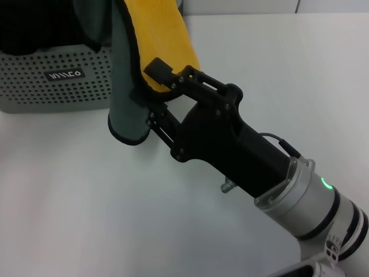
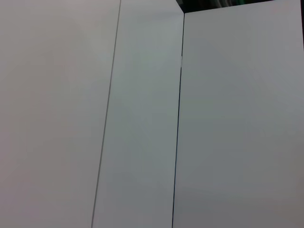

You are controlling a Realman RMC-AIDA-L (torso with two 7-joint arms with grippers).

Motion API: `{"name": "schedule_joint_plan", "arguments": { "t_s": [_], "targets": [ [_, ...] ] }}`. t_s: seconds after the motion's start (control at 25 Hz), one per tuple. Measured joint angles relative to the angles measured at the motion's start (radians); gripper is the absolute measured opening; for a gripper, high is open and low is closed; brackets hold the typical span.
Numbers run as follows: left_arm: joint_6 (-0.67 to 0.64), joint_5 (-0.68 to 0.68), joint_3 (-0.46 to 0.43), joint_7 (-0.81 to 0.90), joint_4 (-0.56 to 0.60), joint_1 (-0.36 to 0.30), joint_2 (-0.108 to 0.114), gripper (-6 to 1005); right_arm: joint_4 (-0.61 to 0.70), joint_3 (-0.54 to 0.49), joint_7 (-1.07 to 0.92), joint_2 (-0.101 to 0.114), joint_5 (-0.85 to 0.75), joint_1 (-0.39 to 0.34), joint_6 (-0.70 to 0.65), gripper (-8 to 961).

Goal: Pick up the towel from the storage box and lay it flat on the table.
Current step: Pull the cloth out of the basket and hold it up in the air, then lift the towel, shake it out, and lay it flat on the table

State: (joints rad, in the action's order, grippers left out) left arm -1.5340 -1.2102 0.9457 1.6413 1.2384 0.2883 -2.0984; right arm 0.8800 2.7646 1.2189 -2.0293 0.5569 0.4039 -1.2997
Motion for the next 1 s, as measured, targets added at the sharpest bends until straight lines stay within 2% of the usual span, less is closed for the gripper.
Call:
{"name": "schedule_joint_plan", "arguments": {
  "t_s": [0.56,0.64,0.88,1.0],
  "targets": [
    [0.0,0.0,0.001,0.0,0.001,-0.005,0.0,80,0.007,0.0,-0.039,0.0,0.002,-0.025,0.007,332],
    [0.0,0.0,0.003,0.0,0.001,-0.008,0.0,81,0.003,-0.001,-0.039,0.0,0.002,-0.02,0.01,211],
    [-0.003,0.0,0.005,0.0,0.0,-0.01,0.0,83,0.001,0.004,-0.054,0.0,0.0,-0.02,0.014,38],
    [-0.01,-0.002,0.006,-0.002,-0.001,-0.017,0.0,84,0.004,0.005,-0.114,0.0,-0.006,-0.022,0.0,29]
  ]
}}
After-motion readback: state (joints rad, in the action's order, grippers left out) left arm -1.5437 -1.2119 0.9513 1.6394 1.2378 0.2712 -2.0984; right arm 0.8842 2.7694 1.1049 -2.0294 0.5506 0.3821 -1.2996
